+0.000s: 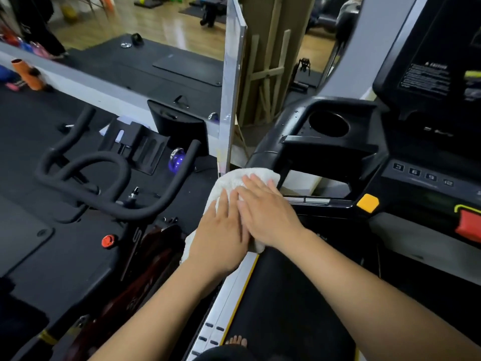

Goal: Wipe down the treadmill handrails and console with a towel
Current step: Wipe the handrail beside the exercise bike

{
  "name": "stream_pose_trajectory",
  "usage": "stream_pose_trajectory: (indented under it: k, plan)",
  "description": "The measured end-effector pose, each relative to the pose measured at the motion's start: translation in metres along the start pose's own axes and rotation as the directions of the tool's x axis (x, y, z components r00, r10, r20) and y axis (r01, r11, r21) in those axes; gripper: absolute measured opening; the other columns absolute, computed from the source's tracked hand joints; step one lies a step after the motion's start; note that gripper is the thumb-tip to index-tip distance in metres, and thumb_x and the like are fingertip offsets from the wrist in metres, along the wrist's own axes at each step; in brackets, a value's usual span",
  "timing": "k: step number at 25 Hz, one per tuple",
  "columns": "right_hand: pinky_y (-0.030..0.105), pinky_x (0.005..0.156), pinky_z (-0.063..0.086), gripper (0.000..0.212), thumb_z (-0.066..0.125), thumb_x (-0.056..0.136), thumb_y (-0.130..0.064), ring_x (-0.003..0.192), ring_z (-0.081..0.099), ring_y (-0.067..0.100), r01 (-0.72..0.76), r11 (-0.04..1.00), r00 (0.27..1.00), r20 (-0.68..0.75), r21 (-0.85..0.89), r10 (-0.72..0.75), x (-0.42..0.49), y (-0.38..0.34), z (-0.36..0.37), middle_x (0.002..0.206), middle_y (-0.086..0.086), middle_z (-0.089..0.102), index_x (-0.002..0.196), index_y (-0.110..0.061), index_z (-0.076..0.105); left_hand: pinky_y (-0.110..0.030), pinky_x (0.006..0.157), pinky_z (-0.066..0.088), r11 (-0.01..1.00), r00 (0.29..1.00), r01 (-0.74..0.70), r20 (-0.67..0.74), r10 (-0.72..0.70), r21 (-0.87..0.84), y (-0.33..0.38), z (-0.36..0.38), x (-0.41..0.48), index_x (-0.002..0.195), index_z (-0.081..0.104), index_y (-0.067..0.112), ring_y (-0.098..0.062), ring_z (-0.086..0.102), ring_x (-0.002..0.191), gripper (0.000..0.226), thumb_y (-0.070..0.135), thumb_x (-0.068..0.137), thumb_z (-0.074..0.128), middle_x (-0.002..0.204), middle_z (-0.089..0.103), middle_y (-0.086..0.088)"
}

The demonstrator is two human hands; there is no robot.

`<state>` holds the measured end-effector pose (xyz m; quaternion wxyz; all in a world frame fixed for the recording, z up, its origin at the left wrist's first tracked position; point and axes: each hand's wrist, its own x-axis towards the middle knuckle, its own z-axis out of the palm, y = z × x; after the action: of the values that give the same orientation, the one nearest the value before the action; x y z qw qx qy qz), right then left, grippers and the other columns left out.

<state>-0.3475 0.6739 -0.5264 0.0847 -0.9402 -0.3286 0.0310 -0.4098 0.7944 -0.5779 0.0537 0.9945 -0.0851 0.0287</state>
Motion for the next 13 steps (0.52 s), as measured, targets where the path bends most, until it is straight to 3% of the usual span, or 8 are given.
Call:
stream_pose_trajectory:
  k: [2, 4, 6, 7, 10, 11, 13]
  plan:
    - [0.043, 0.121, 0.008, 0.041, 0.029, 0.101, -0.022, 0.148, 0.016, 0.017, -0.033, 0.998, 0.999, -0.025, 0.053, 0.034, 0.014, 0.000, -0.002, 0.155, 0.003, 0.034, 0.136, -0.019, 0.050, -0.052, 0.097, 0.049, 0.993, 0.993, 0.118, 0.002, -0.118, -0.027, 0.004, -0.003, 0.021, 0.144, 0.034, -0.012, -0.052, 0.046, 0.128, 0.070, 0.031, 0.090, 0.025, 0.144, 0.041, -0.036]
    - [0.040, 0.122, 0.009, 0.051, 0.022, 0.094, -0.022, 0.148, 0.020, 0.019, -0.061, 0.992, 0.994, -0.079, 0.107, 0.069, 0.006, -0.003, 0.001, 0.152, 0.007, 0.039, 0.136, -0.015, 0.051, -0.052, 0.106, 0.039, 0.985, 0.984, 0.172, 0.053, -0.171, -0.009, 0.004, -0.003, 0.024, 0.152, 0.014, -0.007, -0.048, 0.032, 0.139, 0.075, 0.038, 0.091, 0.014, 0.155, 0.022, -0.033]
    - [0.043, 0.120, 0.019, 0.060, 0.020, 0.089, -0.023, 0.146, 0.023, 0.020, -0.076, 0.995, 0.985, -0.147, 0.062, 0.085, -0.015, -0.005, 0.008, 0.151, 0.010, 0.041, 0.138, -0.012, 0.051, -0.052, 0.116, 0.022, 0.999, 0.994, 0.043, 0.104, -0.045, 0.016, -0.002, 0.003, 0.007, 0.155, -0.002, -0.001, -0.046, 0.009, 0.148, 0.074, 0.037, 0.091, -0.009, 0.162, 0.004, -0.026]
    - [0.047, 0.117, 0.027, 0.058, 0.023, 0.089, -0.023, 0.144, 0.026, 0.019, -0.078, 0.997, 0.983, -0.169, -0.005, 0.076, -0.025, -0.003, 0.009, 0.150, 0.009, 0.043, 0.138, -0.013, 0.052, -0.051, 0.118, 0.016, 1.000, 0.995, -0.014, 0.097, 0.016, -0.015, -0.007, 0.002, -0.005, 0.155, -0.001, 0.000, -0.044, 0.004, 0.149, 0.073, 0.037, 0.093, -0.013, 0.163, 0.002, -0.024]
    - [0.051, 0.112, 0.033, 0.053, 0.026, 0.093, -0.027, 0.142, 0.035, 0.019, -0.075, 0.981, 0.989, -0.138, -0.177, 0.051, -0.014, 0.012, 0.007, 0.148, 0.007, 0.046, 0.137, -0.019, 0.054, -0.044, 0.123, 0.012, 0.960, 1.000, -0.021, -0.015, 0.017, -0.280, -0.018, -0.006, -0.010, 0.156, 0.013, 0.005, -0.030, 0.007, 0.152, 0.066, 0.039, 0.100, 0.007, 0.164, 0.011, -0.016]
    - [0.051, 0.115, 0.028, 0.052, 0.024, 0.095, -0.030, 0.144, 0.031, 0.019, -0.093, 0.978, 0.992, -0.099, -0.185, 0.075, 0.000, 0.014, 0.004, 0.151, 0.006, 0.042, 0.139, -0.020, 0.051, -0.042, 0.122, 0.016, 0.906, 0.998, 0.046, -0.012, -0.056, -0.421, -0.019, -0.007, -0.002, 0.156, 0.017, 0.008, -0.025, 0.011, 0.152, 0.063, 0.039, 0.101, 0.015, 0.164, 0.014, -0.012]
    - [0.048, 0.120, 0.014, 0.051, 0.024, 0.100, -0.038, 0.149, 0.015, 0.020, -0.157, 0.967, 0.986, 0.029, -0.203, 0.166, 0.036, 0.012, 0.000, 0.158, 0.006, 0.028, 0.145, -0.023, 0.040, -0.042, 0.109, 0.037, 0.692, 0.969, 0.227, 0.088, -0.231, -0.685, -0.022, -0.015, 0.023, 0.145, 0.035, 0.014, -0.026, 0.036, 0.140, 0.049, 0.036, 0.102, 0.029, 0.152, 0.038, -0.006]
